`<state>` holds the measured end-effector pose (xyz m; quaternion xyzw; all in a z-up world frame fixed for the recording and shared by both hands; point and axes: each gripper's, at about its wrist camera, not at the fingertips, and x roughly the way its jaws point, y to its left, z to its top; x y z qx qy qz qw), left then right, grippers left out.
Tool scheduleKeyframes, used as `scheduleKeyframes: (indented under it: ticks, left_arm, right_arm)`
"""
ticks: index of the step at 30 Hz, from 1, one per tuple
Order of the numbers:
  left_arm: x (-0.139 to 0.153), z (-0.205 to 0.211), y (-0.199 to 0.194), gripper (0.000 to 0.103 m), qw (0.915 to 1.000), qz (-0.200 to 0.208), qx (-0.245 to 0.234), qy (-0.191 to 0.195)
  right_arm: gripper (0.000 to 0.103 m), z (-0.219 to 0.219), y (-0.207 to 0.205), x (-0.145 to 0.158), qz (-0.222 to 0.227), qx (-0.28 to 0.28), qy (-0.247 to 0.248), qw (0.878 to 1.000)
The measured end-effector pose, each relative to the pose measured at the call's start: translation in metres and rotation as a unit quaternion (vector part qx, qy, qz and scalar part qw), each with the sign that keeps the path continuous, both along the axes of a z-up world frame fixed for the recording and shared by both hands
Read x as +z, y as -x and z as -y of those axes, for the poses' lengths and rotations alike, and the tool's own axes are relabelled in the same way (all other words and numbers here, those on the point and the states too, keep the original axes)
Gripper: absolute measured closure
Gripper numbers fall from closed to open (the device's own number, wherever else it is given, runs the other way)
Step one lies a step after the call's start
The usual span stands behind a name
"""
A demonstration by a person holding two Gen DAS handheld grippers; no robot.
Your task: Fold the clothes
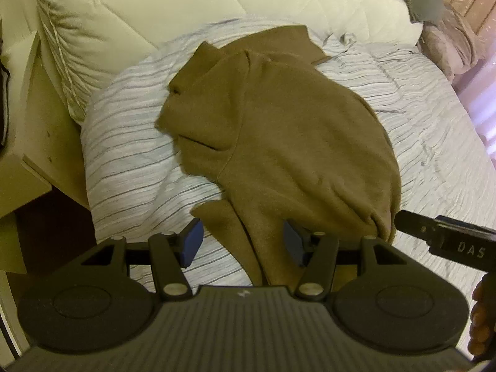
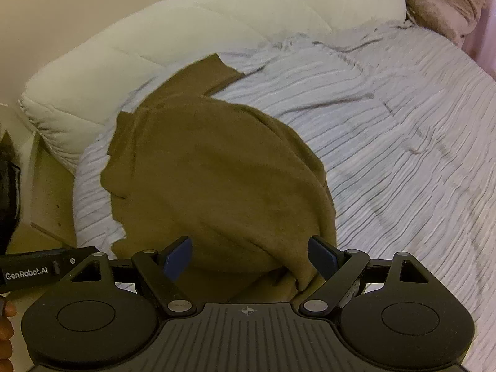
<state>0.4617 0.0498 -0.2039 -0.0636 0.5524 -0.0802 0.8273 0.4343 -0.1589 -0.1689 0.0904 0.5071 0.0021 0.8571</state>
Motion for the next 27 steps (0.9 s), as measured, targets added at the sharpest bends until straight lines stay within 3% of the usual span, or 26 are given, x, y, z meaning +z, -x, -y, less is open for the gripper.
scheduleKeyframes:
  ticks: [5, 10, 23, 24, 25, 27]
  left_arm:
    - [-0.022, -0.002, -0.008, 0.050, 0.9997, -0.023, 0.011, -0.002]
    - [-0.045, -0.006, -0.013, 0.050, 0.9982, -0.048, 0.026, 0.025]
    - [-0.102, 0.000, -0.023, 0.043, 0.9881, -0.065, 0.073, 0.119]
    - [-0.102, 0.000, -0.023, 0.046, 0.9870, -0.060, 0.078, 0.127]
    - [-0.099, 0.000, -0.021, 0.059, 0.9870, -0.054, 0.073, 0.133]
    - [-0.093, -0.001, -0.019, 0.069, 0.9866, -0.042, 0.064, 0.144]
  right_arm:
    - [0.018, 0.010, -0.007, -0.027, -0.028, -0.009, -0.002, 1.000]
    - [0.018, 0.026, -0.010, -0.051, -0.048, -0.027, -0.005, 0.998]
    - [0.018, 0.054, -0.040, -0.093, -0.025, -0.067, -0.047, 0.996]
    - [0.025, 0.056, -0.041, -0.095, -0.023, -0.067, -0.056, 0.996]
    - [0.050, 0.056, -0.040, -0.095, -0.020, -0.064, -0.059, 0.996]
    - [0.058, 0.055, -0.039, -0.092, -0.019, -0.052, -0.073, 0.996]
